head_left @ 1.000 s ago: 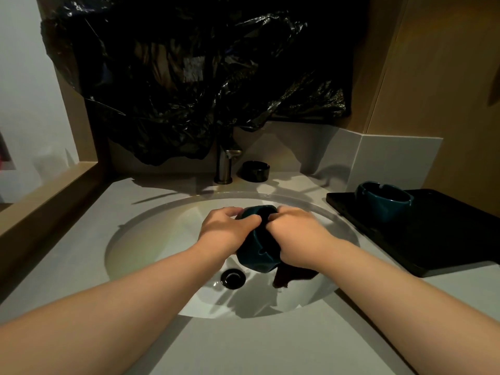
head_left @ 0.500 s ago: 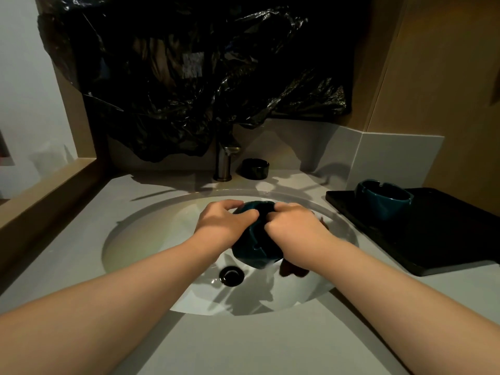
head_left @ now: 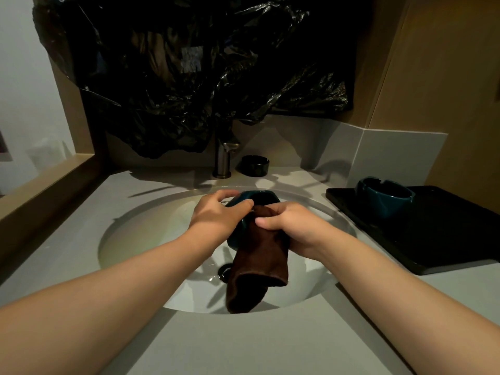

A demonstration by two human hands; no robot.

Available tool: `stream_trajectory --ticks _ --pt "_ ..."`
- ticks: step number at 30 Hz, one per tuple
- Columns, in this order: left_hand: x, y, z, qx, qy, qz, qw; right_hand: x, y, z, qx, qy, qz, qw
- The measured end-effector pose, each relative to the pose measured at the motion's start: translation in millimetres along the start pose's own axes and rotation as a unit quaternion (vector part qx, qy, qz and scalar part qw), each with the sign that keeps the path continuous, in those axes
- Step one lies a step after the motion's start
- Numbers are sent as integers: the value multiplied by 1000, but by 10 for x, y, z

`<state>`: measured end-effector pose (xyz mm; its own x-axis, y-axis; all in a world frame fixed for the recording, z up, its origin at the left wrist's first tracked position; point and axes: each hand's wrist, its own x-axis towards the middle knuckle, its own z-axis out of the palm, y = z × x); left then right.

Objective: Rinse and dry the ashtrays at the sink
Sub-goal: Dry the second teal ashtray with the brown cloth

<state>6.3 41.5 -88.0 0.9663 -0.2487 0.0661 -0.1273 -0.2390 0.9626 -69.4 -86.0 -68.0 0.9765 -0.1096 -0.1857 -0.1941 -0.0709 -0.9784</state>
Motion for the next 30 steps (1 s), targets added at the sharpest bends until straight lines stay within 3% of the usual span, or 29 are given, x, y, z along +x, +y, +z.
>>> stream_trajectory --ticks 2,3,5,7,10,13,15,17,19,20,23,25,30 --pt "-6 -8 7 -12 7 4 1000 -20 -29 -7 -72 -19 -24 997" --pt "-13 -12 12 -13 6 7 1000 -46 -59 -27 -190 -22 -41 981" --pt "-28 -13 27 -4 -4 8 1000 -86 -104 -47 -458 -13 -63 886" --pt "-24 -10 35 9 -16 0 1000 -90 -87 -50 -613 1 -76 786" --pt "4 -14 23 10 -25 -26 999 -63 -19 -122 -686 75 -176 703" --pt "11 -39 28 11 -37 -44 998 25 48 -243 -739 66 -279 610" --pt "6 -43 39 16 -40 -42 998 35 66 -186 -782 48 -282 553" --pt "8 -34 36 19 -33 -32 999 20 78 -89 -801 41 -267 534" --pt "14 -23 25 26 -23 -18 999 -14 73 -27 -791 32 -227 567" --pt "12 -22 26 31 -23 -12 999 -34 59 -19 -773 24 -199 602" --pt "14 -35 37 41 -32 -1 999 -64 13 -44 -628 -23 -92 773" --pt "28 -35 36 30 -25 0 999 -71 -17 -63 -508 -43 -77 857" --pt "71 -49 36 -22 7 -18 1000 -94 -2 -84 -184 -43 -56 980"
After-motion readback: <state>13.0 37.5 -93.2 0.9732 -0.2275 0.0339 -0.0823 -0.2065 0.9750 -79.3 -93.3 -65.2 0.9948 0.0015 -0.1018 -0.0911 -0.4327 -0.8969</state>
